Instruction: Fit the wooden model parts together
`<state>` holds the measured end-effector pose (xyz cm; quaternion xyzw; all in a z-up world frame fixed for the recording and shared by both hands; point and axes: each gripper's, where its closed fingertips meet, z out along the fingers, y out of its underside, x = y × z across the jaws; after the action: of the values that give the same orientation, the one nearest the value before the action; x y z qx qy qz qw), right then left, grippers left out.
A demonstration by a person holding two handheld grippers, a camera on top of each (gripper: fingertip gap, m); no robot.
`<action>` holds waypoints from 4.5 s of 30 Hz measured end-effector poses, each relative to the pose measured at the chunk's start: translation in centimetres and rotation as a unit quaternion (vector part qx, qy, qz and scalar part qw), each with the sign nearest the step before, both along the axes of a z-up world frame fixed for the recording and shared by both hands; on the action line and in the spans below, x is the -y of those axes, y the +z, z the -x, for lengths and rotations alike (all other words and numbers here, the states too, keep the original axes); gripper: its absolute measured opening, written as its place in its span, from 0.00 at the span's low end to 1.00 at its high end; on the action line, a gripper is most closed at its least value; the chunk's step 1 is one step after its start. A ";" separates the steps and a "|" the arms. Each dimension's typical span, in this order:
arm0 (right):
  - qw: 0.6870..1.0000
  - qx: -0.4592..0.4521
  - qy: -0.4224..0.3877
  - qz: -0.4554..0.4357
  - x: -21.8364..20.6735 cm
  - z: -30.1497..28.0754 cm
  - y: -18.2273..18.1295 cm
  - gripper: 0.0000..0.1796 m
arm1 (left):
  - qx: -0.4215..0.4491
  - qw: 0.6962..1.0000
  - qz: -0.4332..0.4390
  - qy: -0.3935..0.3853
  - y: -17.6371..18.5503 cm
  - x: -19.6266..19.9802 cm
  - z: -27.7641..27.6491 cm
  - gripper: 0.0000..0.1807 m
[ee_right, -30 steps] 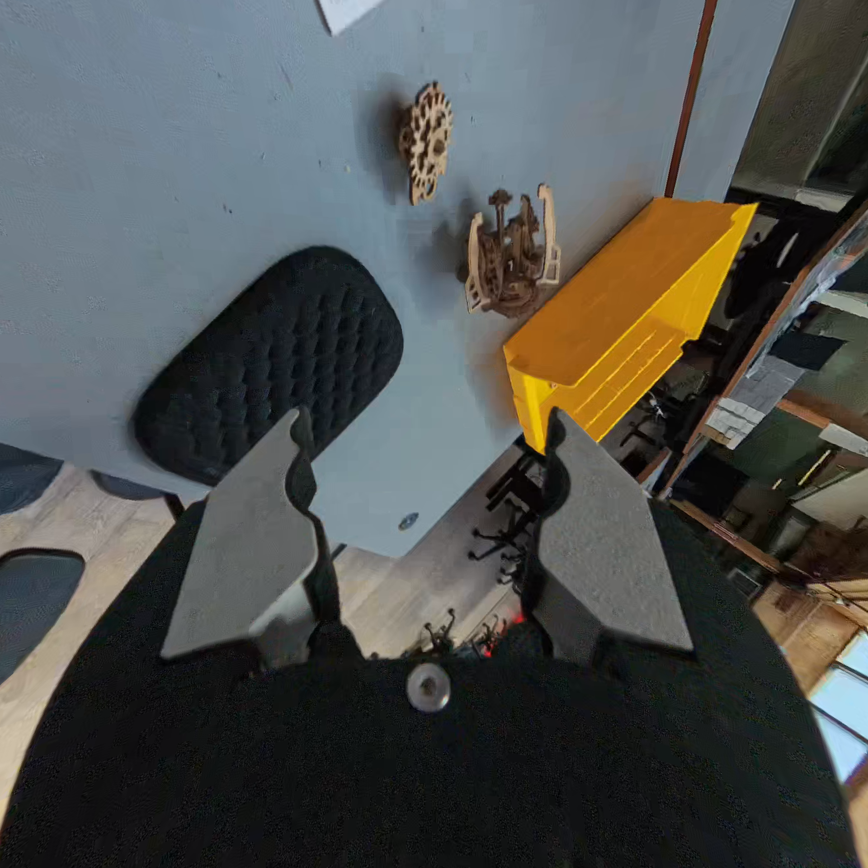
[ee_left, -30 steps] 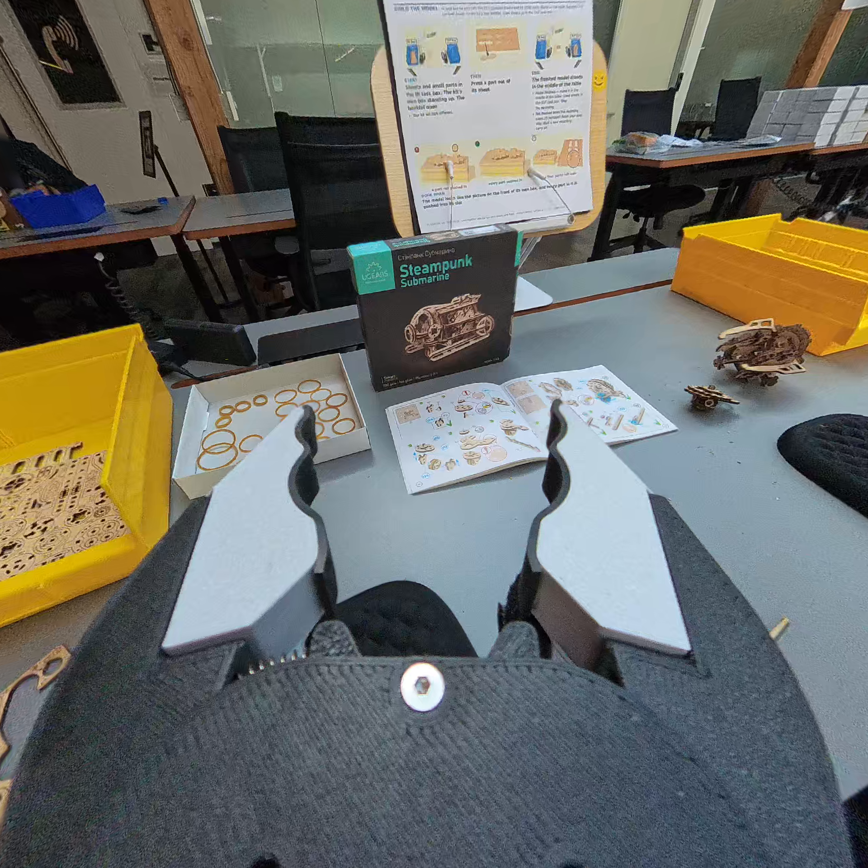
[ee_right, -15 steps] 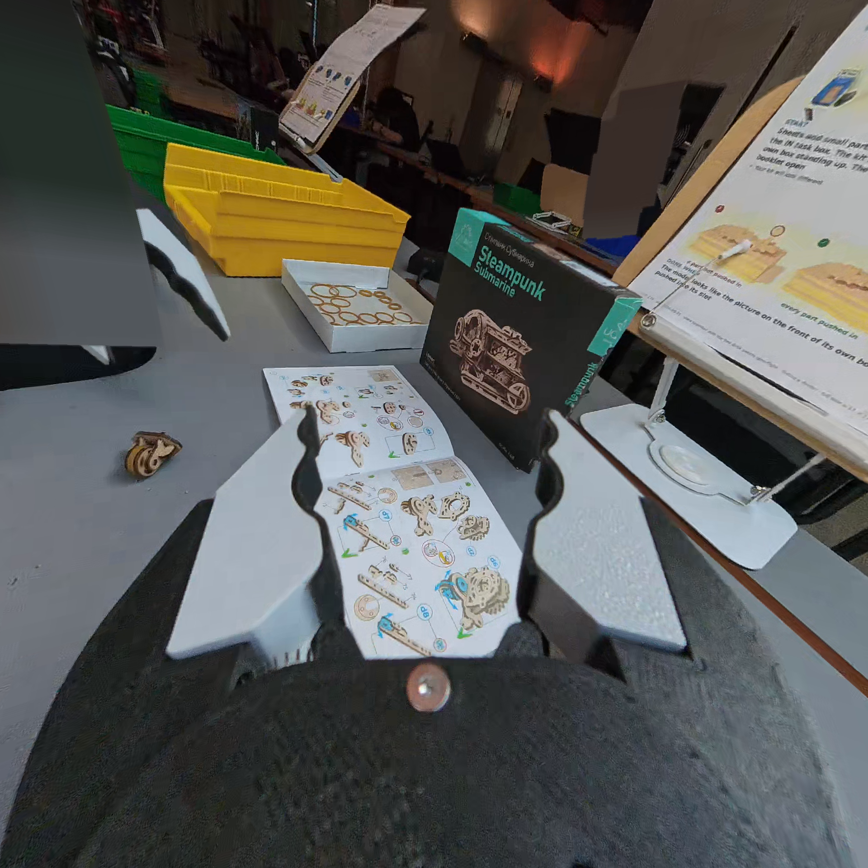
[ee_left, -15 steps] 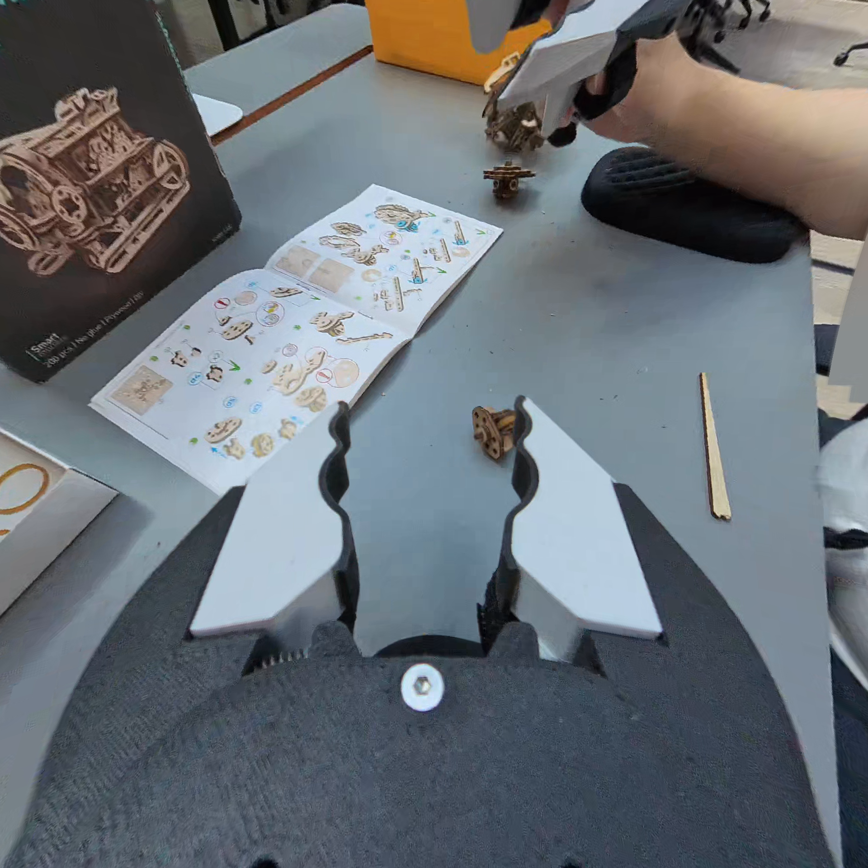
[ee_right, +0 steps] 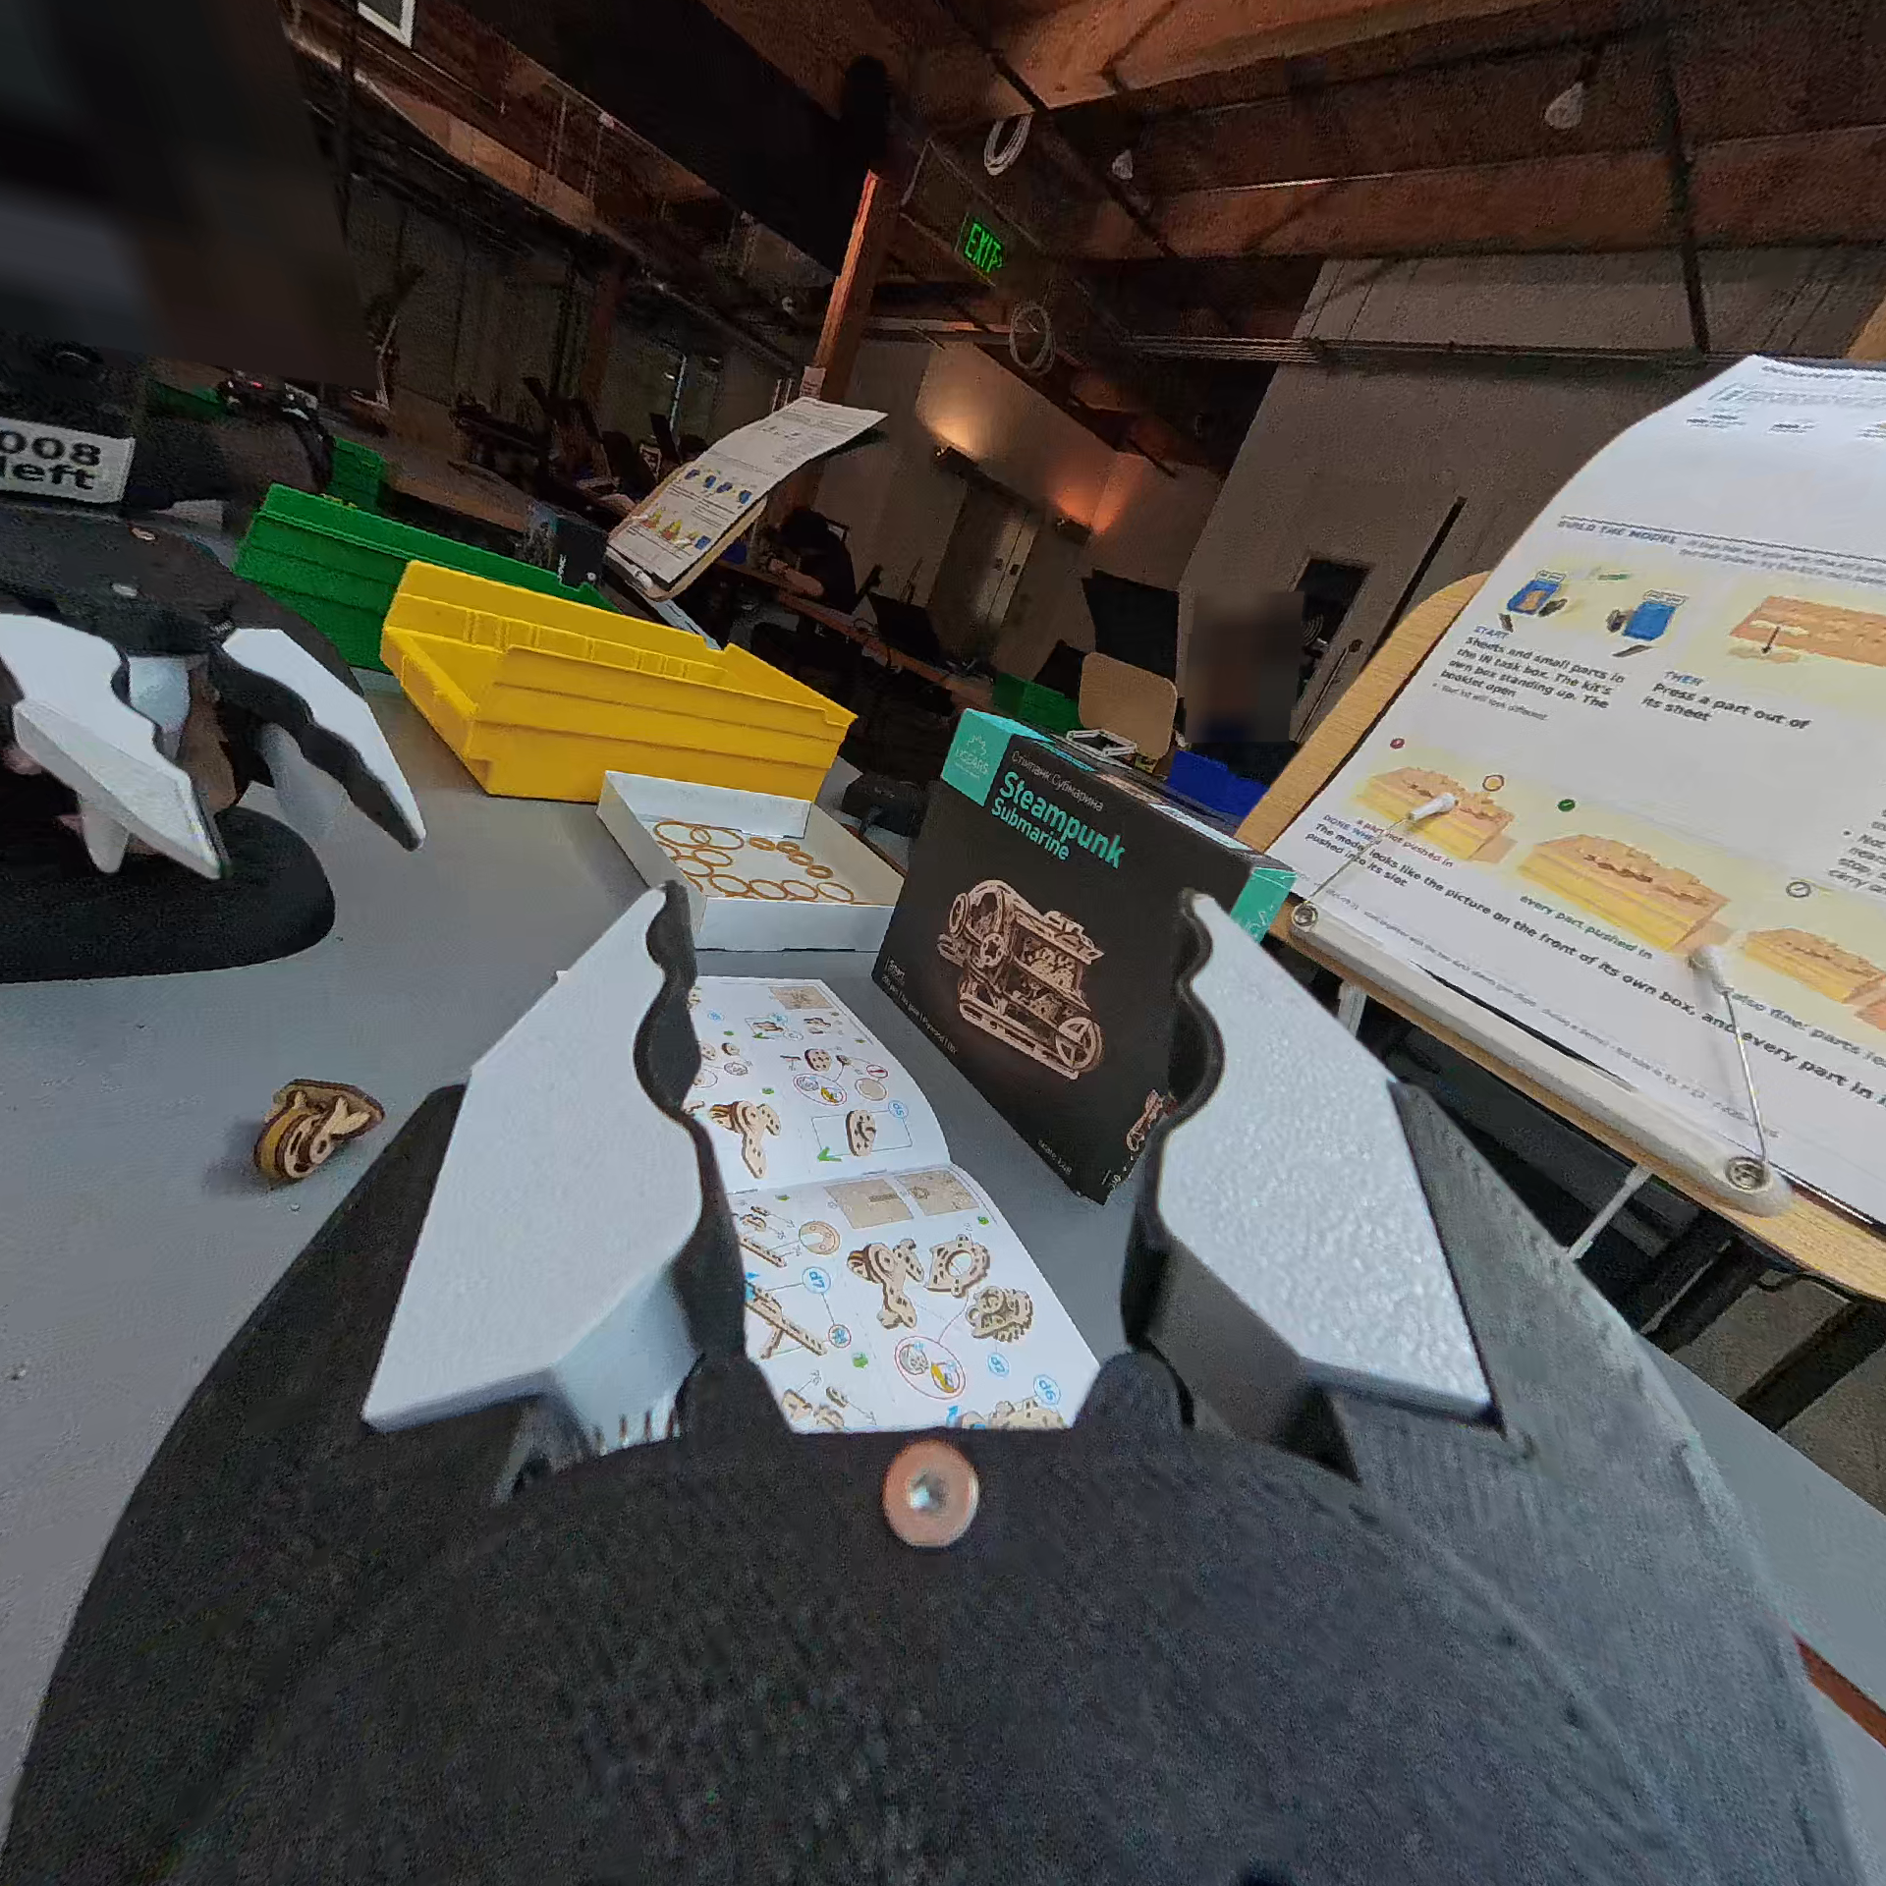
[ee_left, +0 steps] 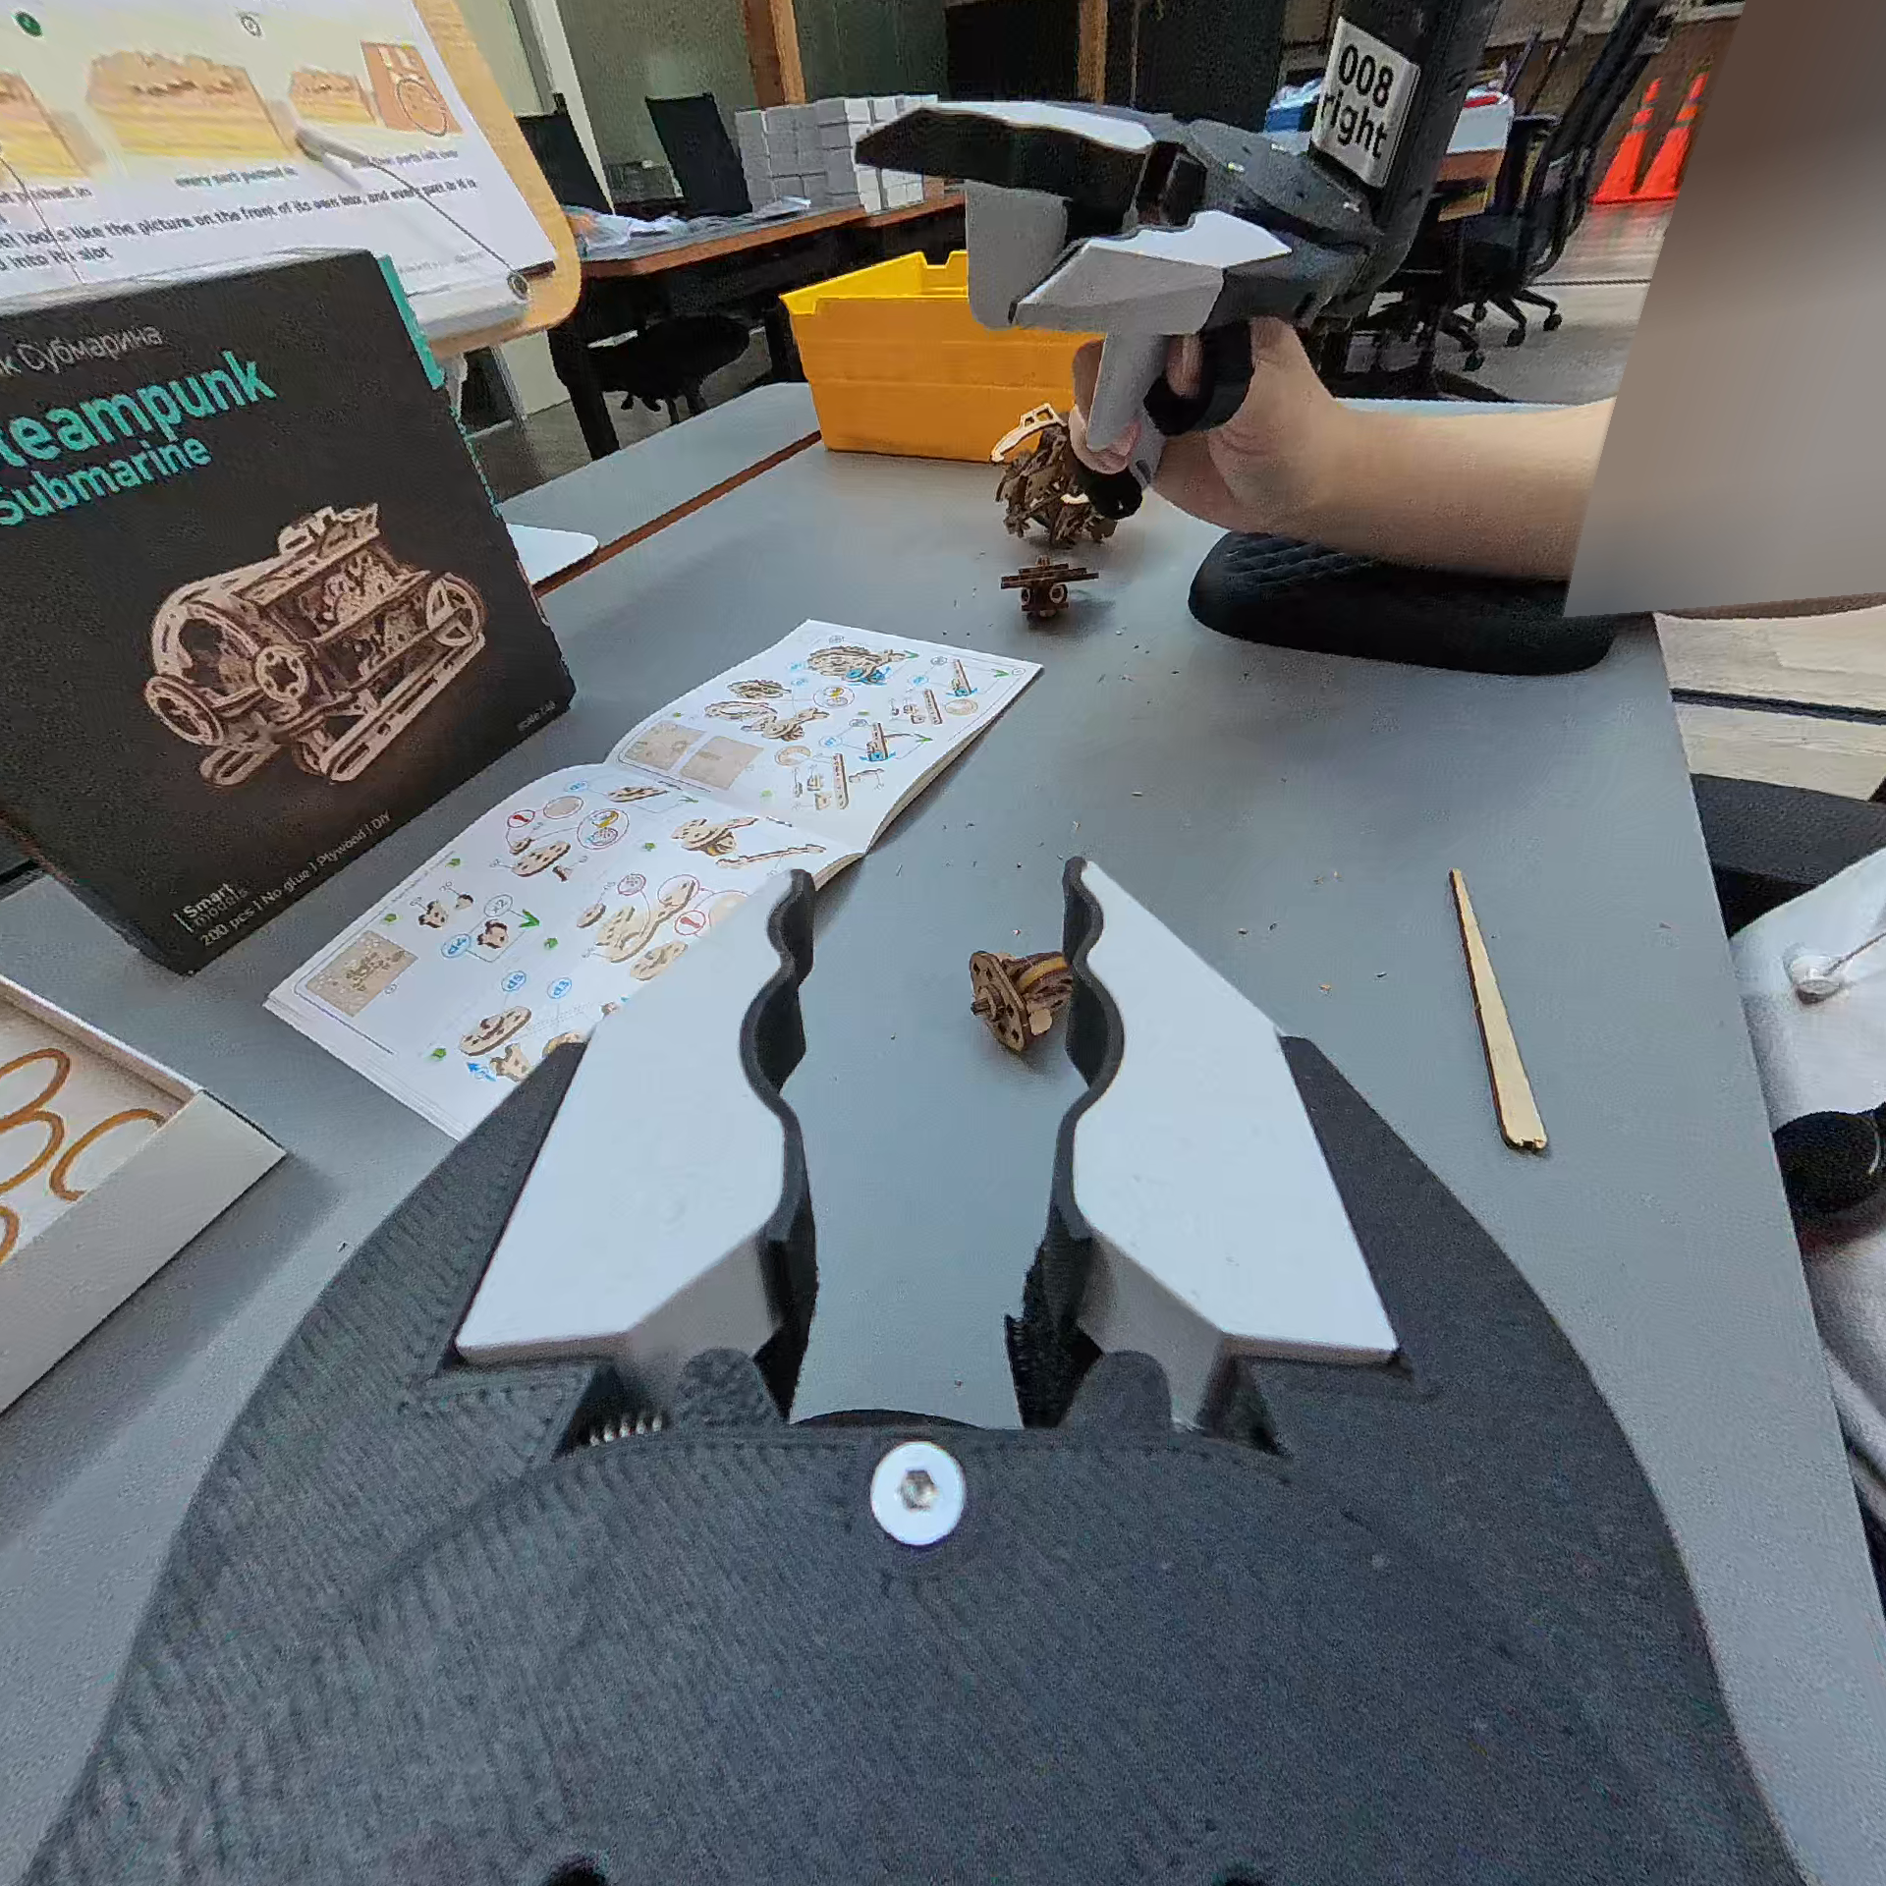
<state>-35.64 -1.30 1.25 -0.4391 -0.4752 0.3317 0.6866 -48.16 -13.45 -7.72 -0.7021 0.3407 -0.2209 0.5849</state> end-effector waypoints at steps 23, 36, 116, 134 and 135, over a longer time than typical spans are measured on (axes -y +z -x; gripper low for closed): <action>0.998 0.010 -0.049 -0.046 -1.2 -0.9 0.1 0.49 | -0.051 0.999 -0.015 0.011 -1.0 0.2 -0.4 0.31; 0.998 0.026 -0.059 -0.028 -1.7 -0.2 -1.5 0.48 | -0.113 0.991 -0.045 0.049 2.9 -0.7 -2.5 0.36; 0.907 0.321 0.196 -0.190 9.8 9.9 -13.2 0.17 | -0.078 0.996 0.036 0.020 -0.2 -6.5 0.4 0.01; 0.933 0.315 0.061 -0.165 6.5 11.3 -12.9 0.17 | -0.020 0.989 -0.002 0.148 2.2 -8.6 6.4 0.01; 0.931 0.322 0.060 -0.163 6.3 11.3 -13.3 0.17 | -0.022 0.988 -0.002 0.151 2.2 -8.6 6.5 0.01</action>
<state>-46.91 -7.61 -12.06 -0.3752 -0.7439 0.1311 0.5373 -54.66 -4.81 -5.56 -0.7492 0.2440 -0.1135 0.6052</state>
